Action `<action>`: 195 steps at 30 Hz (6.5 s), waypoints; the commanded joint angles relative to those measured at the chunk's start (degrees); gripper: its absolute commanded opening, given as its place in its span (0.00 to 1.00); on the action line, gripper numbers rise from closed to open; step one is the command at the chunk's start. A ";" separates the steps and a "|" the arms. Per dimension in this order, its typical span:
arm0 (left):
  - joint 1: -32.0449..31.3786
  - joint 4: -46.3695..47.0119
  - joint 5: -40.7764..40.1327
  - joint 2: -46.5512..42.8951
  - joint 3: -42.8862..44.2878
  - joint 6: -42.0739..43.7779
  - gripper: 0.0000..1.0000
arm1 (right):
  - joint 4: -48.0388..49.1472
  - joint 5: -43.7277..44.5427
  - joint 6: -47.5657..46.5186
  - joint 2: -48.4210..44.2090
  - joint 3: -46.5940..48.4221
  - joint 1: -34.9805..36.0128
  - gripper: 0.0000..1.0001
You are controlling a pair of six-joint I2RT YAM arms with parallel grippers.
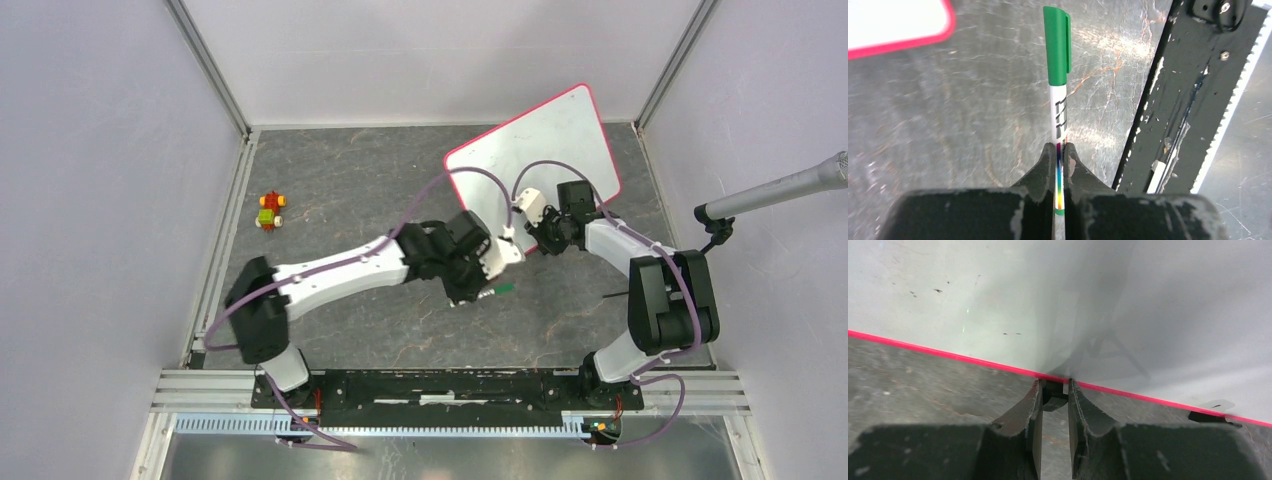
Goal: Write a sentence on the whiteboard
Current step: Pick up the whiteboard marker at the center of the board, then open the whiteboard marker.
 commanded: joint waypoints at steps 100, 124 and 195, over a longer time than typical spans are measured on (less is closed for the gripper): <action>30.97 -4.84 6.19 -24.26 6.86 -7.35 0.02 | 1.25 -4.48 22.69 -14.92 -15.00 18.15 0.23; 31.09 -4.57 7.19 -24.35 5.71 -7.86 0.02 | -2.67 -17.04 23.82 -17.36 -15.81 21.40 0.38; 33.88 28.33 19.49 -26.57 0.15 -42.97 0.28 | 32.24 -36.67 67.80 -9.09 26.62 25.11 0.00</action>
